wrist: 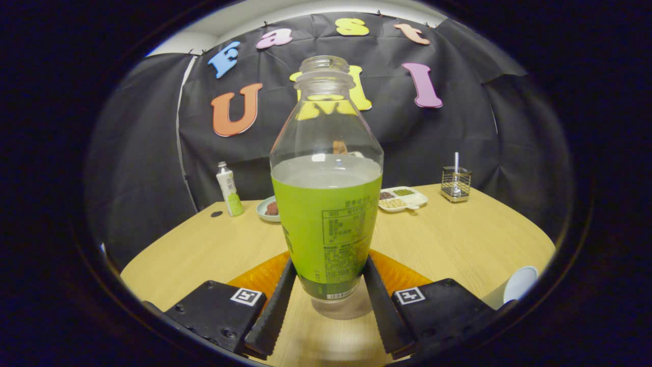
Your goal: Take the bottle from table, then pour the juice into the cup, finally place the bottle on the coaster
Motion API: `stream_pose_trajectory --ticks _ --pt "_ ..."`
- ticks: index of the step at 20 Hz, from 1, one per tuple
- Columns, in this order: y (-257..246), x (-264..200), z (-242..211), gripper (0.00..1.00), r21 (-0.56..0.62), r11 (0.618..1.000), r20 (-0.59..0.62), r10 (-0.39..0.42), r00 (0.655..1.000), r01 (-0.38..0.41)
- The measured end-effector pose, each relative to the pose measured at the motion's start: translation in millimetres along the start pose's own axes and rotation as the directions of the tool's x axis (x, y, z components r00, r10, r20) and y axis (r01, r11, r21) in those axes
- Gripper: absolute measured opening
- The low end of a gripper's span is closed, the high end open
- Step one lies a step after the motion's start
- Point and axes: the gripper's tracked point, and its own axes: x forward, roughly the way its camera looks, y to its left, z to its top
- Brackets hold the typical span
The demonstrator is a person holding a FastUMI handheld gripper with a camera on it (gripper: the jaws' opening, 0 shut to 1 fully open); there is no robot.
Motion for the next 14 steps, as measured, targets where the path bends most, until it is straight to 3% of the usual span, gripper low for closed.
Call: stream_pose_trajectory --ticks 4,14 --pt "-11 16 -11 0.80 -0.033 0.998 -0.034 -0.059 0.998 0.058" --pt "-13 32 -32 0.80 -0.020 0.998 -0.101 -0.064 0.993 0.063"
